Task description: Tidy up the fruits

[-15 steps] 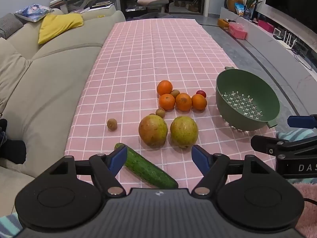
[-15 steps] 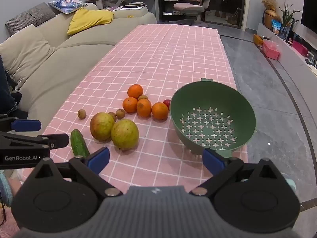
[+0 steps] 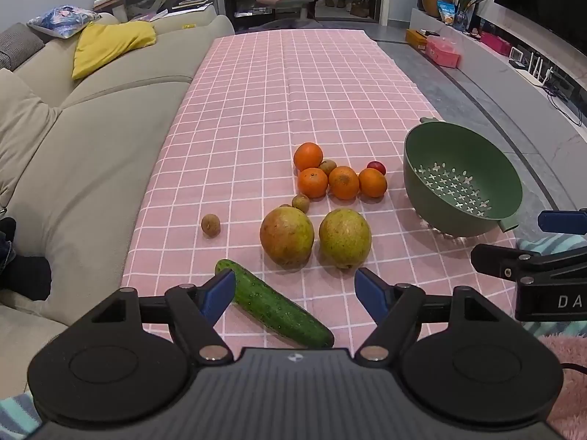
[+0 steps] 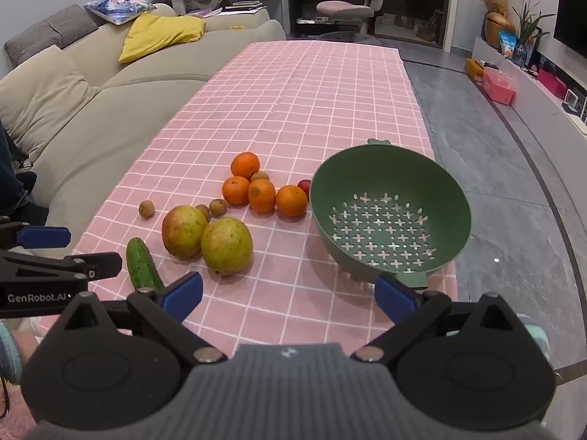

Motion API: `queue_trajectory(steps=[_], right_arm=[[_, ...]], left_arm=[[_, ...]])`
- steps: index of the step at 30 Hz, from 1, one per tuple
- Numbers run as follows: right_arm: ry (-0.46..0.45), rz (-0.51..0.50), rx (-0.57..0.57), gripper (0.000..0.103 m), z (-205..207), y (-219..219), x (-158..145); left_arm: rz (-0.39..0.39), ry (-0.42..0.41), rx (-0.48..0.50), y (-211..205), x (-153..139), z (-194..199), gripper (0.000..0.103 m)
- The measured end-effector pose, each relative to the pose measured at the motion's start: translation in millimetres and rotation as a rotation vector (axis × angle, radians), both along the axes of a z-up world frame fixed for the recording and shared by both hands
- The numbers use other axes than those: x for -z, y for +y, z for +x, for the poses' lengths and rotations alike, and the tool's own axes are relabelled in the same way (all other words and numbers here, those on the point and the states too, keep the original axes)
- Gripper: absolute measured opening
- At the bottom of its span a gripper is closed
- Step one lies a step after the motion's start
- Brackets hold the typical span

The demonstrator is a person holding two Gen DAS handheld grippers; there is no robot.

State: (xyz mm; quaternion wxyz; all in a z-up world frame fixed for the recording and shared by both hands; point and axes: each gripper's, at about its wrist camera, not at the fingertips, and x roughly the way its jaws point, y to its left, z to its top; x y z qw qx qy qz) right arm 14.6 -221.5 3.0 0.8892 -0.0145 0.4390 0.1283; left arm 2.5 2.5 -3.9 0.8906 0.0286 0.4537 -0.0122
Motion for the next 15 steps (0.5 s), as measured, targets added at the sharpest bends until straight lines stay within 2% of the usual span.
queue_trajectory(steps=[15], right_arm=[[-0.01, -0.007, 0.01, 0.097, -1.2, -0.2, -2.6]], left_arm=[[0.001, -0.005, -0.005, -0.4, -2.8, -1.2, 0.087]])
